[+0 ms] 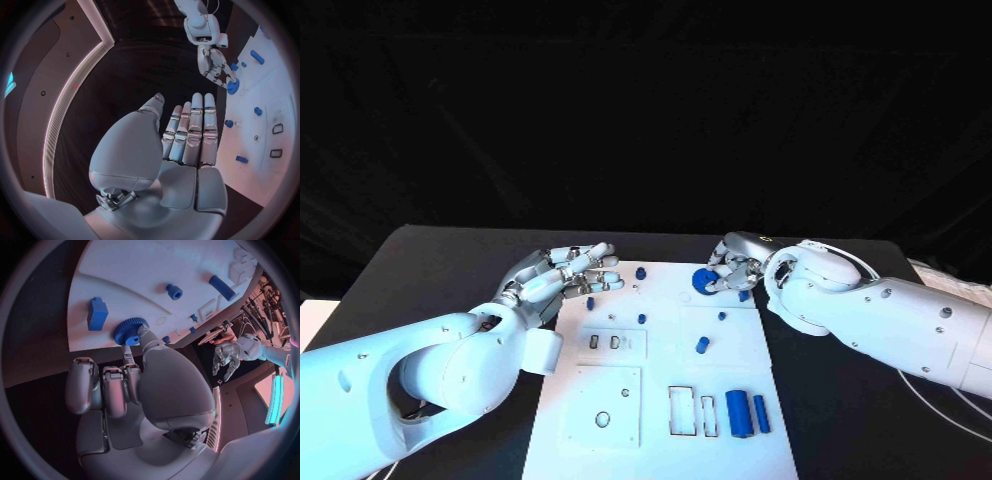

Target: Assemble the parts on the task board

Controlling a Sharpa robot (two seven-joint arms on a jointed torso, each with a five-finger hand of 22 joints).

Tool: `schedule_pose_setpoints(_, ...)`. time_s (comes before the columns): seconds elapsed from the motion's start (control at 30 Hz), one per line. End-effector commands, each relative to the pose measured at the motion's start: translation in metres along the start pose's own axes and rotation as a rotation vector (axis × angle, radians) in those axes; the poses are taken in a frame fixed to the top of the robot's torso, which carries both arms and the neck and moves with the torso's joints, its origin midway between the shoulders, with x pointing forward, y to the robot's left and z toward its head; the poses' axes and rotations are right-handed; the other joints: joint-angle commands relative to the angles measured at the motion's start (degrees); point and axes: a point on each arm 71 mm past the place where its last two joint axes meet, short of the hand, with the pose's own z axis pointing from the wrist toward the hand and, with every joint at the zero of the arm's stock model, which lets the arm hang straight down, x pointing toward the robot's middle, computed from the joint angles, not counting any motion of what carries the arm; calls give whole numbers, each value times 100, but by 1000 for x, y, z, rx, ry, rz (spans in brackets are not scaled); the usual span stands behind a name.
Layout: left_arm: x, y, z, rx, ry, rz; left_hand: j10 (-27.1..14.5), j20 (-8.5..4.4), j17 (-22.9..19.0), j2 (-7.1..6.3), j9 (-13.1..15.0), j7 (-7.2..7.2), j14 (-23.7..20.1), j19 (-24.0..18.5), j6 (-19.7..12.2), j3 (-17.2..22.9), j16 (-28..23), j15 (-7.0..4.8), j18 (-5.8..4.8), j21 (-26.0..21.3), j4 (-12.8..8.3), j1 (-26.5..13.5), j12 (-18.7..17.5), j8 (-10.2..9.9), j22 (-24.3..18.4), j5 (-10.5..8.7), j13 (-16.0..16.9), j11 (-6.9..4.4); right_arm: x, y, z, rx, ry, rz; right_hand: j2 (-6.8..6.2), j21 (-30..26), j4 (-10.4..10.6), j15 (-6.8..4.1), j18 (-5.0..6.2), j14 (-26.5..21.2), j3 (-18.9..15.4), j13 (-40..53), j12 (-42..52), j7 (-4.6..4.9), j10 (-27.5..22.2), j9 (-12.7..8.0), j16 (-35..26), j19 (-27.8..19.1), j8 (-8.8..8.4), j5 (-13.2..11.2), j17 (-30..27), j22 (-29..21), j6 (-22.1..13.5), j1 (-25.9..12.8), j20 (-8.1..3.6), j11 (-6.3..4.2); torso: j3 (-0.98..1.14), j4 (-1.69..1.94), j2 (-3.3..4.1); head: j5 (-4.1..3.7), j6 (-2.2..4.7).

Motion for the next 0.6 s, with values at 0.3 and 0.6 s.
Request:
schedule_pose_setpoints(0.3, 3, -1, 0, 3, 24, -10, -42, 30, 8, 27, 0, 5, -17, -4, -21, -11, -40, 36, 19, -32, -33, -43, -21, -24, -6, -22, -5, -3, 5, 13, -2, -53, -33, -79, 138, 132, -58, -83, -142, 525, 236, 897, 155, -93, 279, 75, 38, 120, 80, -29, 1126, 222, 203, 134, -49, -86, -1, 4, 1, -10, -24)
schedule_pose_setpoints(0.6, 3, -1, 1, 2, 26, -11, -44, 30, 9, 27, 0, 6, -17, -4, -22, -12, -42, 36, 19, -33, -34, -44, -21, -24, -7, -22, -6, -2, 1, 30, -5, -102, -115, -47, 129, 221, -43, -106, -176, 531, 387, 961, 206, -116, 313, 81, 53, 198, 51, 132, 1158, 401, 256, 5, -77, -108, 3, 14, 4, 16, -13)
